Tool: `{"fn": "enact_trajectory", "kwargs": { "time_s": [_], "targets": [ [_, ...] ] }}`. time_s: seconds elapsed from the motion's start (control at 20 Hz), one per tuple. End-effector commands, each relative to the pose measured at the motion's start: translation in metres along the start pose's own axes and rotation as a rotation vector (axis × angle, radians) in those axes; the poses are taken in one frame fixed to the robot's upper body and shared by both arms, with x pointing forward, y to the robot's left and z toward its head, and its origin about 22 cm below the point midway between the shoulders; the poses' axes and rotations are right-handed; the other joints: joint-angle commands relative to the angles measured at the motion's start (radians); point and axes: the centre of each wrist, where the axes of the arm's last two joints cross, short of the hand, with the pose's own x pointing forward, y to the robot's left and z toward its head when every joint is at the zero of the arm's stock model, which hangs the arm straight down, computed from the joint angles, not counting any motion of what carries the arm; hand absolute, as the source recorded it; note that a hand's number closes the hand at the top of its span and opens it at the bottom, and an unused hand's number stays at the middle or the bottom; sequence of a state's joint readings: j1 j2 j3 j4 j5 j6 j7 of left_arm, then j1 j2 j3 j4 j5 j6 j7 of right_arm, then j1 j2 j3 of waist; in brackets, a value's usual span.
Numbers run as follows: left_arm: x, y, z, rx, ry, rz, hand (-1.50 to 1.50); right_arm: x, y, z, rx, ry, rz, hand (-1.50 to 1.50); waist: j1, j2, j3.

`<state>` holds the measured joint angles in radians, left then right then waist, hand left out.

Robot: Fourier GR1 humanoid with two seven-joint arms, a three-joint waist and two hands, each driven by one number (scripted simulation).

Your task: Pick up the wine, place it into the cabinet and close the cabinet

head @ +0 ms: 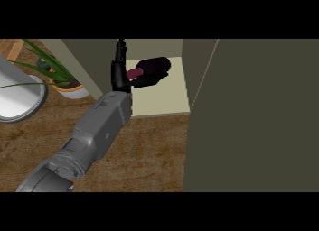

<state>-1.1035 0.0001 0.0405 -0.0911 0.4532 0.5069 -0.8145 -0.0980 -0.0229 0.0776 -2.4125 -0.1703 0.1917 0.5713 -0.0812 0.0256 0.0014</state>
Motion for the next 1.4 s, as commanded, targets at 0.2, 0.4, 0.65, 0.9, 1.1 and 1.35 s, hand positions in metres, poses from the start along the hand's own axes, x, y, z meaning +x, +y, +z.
{"fn": "enact_trajectory", "kwargs": {
  "time_s": [0.2,0.4,0.65,0.9,1.1,1.35],
  "targets": [
    [-0.014,0.028,-0.002,-0.003,-0.001,0.015,-1.5,0.005,-0.001,0.008,0.0,-0.027,-0.015,-1.5,0.004,0.005,-0.003],
    [-0.019,0.031,0.003,-0.026,-0.019,0.062,-1.5,0.008,0.005,0.011,0.005,-0.019,-0.021,-1.5,0.003,0.004,-0.004],
    [-0.012,0.008,0.009,-0.091,-0.039,0.06,-1.5,0.006,0.004,0.009,0.003,0.001,-0.024,-1.5,0.015,-0.004,-0.003],
    [-0.021,0.013,0.015,-0.118,-0.035,0.105,-1.5,0.015,0.009,0.008,0.033,0.0,-0.016,-1.5,0.018,-0.005,-0.004],
    [-0.007,0.004,0.005,-0.132,-0.01,0.138,-1.5,0.01,0.002,0.015,0.0,-0.01,-0.013,-1.5,0.025,-0.011,-0.002],
    [-0.023,0.015,0.017,-0.101,-0.013,0.209,-1.5,0.006,0.01,0.006,0.007,0.0,-0.026,-1.5,0.021,-0.01,-0.003]
  ]
}}
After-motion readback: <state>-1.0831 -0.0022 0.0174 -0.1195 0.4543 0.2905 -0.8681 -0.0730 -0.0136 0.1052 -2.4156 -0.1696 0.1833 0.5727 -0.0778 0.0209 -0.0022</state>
